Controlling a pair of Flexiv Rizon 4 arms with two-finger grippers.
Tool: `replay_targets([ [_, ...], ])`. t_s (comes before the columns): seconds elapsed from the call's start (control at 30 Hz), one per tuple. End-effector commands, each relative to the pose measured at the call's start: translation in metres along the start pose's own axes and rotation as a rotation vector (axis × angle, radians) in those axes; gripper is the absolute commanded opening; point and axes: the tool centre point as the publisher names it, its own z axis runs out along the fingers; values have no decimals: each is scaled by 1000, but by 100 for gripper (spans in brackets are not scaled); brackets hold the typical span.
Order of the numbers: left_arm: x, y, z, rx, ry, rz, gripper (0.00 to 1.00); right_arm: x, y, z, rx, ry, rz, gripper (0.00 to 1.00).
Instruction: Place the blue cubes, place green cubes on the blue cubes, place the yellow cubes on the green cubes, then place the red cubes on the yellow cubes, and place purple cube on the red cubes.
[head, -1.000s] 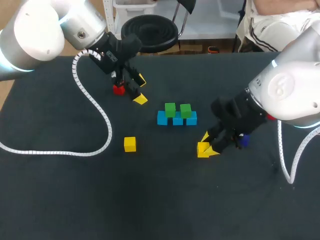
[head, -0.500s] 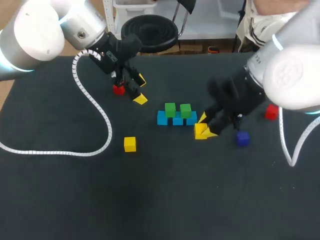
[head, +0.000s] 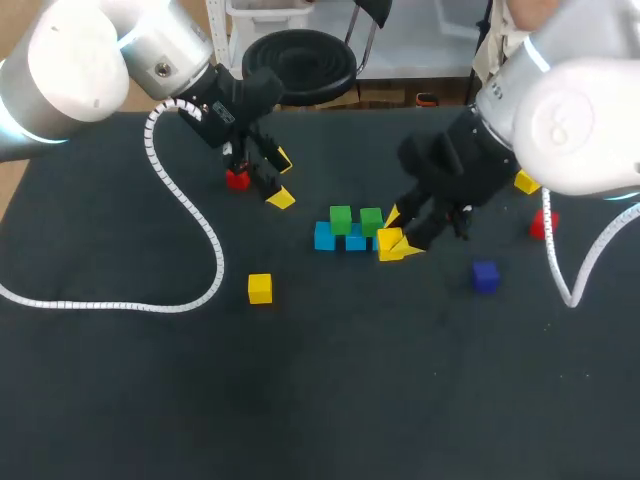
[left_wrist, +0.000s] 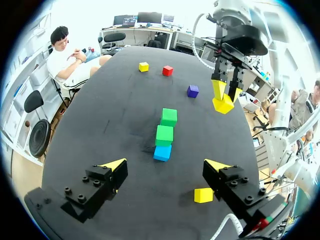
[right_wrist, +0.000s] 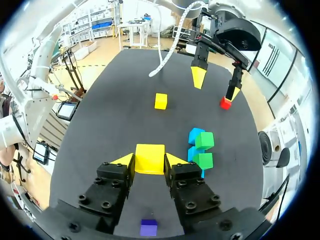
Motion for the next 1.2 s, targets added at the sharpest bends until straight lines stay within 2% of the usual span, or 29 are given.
replay_targets([
  [0.03, 1, 0, 0, 0, -1, 2, 100, 0, 1, 0, 2, 0, 0, 0],
  [0.33, 1, 0, 0, 0, -1, 2, 100, 1, 0, -1, 7, 13, 7, 0],
  [0.53, 1, 0, 0, 0, -1, 2, 100, -1, -24, -8, 38, 23, -3, 0],
  [0.7, 1, 0, 0, 0, -1, 2, 100, 2, -44, -2, 39, 5, 14, 0],
  [0.97, 1, 0, 0, 0, -1, 2, 100, 4, -60, 16, 8, -21, 39, 0],
  [1.2, 1, 0, 0, 0, -1, 2, 100, -2, -71, 15, 11, 1, 29, 0],
])
